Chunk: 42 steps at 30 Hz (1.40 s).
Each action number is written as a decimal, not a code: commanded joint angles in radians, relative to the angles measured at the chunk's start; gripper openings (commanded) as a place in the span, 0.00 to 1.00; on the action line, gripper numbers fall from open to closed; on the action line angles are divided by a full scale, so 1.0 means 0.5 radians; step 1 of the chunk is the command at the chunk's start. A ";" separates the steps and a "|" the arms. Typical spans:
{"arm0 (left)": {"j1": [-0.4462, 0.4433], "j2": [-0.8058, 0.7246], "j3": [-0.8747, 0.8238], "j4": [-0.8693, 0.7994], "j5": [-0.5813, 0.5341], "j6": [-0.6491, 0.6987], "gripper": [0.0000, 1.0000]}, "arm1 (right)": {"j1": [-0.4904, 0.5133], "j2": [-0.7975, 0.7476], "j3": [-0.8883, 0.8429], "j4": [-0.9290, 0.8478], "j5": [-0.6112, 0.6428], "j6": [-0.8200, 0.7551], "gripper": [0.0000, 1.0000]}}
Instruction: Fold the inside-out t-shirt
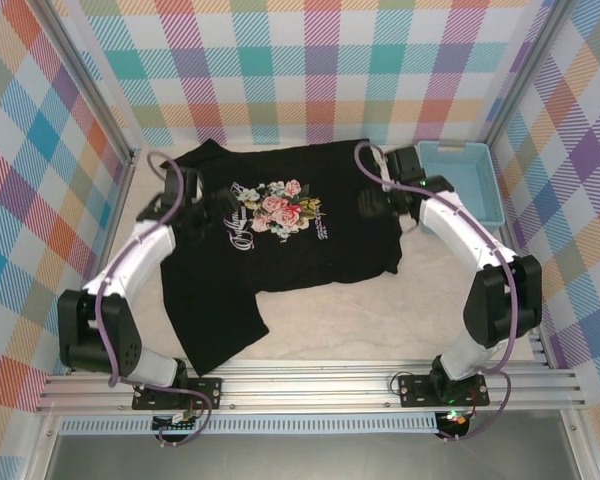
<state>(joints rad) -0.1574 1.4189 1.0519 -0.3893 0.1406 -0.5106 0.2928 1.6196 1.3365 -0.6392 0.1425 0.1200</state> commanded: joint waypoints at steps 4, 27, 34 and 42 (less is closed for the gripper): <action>-0.064 -0.363 -0.506 0.035 0.157 -0.149 0.86 | -0.265 -0.292 -0.670 -0.197 -0.337 0.527 0.73; -0.165 0.121 -0.860 0.405 -0.145 -0.082 0.86 | -0.252 0.275 -0.506 -0.115 0.028 0.529 0.29; -0.127 0.205 -0.988 0.545 -0.110 -0.155 0.86 | -0.330 0.315 -0.427 -0.275 0.317 0.457 0.12; -0.118 0.287 -1.002 0.649 -0.053 -0.171 0.86 | -0.364 0.352 -0.197 -0.479 0.678 0.366 0.06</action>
<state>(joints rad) -0.2302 1.4872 0.6178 0.0315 0.0975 -0.5667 0.1257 1.7893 1.1889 -0.7921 0.3344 0.3344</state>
